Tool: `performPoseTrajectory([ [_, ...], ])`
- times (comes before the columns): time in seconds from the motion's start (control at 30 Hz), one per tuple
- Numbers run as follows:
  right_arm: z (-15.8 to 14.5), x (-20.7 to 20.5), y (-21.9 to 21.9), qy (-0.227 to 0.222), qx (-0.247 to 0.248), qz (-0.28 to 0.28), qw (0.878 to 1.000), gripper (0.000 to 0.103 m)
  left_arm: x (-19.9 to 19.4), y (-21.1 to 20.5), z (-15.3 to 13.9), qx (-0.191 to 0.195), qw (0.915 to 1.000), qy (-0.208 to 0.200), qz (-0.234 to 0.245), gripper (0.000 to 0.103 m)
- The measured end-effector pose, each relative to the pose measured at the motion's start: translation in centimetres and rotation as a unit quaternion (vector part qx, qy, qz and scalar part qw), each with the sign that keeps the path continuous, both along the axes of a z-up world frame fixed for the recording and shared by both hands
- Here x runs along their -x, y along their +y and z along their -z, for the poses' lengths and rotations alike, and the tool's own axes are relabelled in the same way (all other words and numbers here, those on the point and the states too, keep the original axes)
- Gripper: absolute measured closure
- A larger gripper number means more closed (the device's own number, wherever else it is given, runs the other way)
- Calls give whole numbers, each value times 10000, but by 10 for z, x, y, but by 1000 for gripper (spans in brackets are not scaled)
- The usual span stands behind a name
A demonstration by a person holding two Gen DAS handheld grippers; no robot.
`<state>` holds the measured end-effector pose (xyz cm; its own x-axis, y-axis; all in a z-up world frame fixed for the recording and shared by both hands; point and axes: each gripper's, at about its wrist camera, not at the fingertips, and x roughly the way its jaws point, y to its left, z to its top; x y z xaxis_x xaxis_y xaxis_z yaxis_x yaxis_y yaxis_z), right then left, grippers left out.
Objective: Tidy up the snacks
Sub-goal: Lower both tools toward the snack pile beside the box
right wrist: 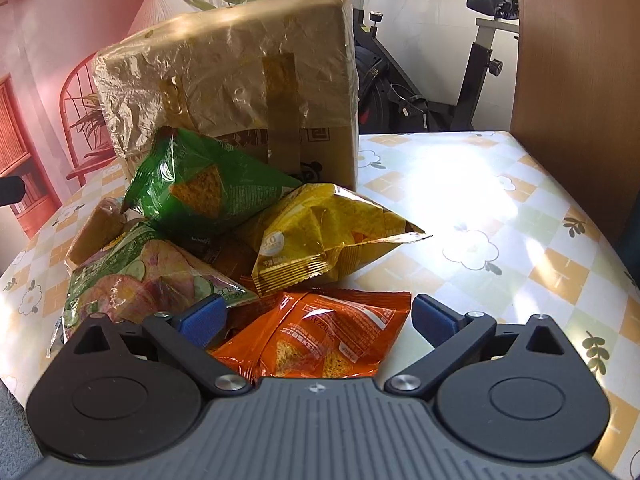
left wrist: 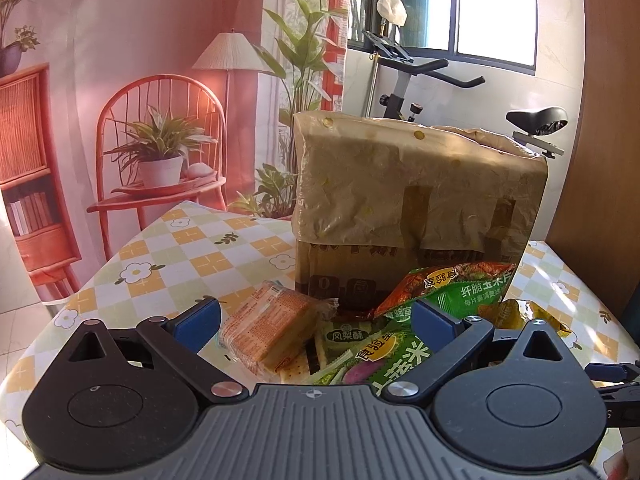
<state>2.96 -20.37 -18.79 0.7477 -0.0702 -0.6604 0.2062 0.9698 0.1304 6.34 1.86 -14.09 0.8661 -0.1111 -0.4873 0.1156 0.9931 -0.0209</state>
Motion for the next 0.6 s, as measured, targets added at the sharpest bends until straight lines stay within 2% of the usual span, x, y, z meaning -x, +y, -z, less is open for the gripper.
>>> performPoseTrajectory([
  [0.33,24,-5,-11,307,-491,53,9983,5,-3,-16,23,9,9992,371,130,1],
  [0.5,31,-6,-16,371,-784,57,9962,10,-2,-18,33,124,9978,634,175,2],
  [0.6,32,-6,-17,389,-927,56,9949,14,-2,-19,39,163,9966,790,190,6],
])
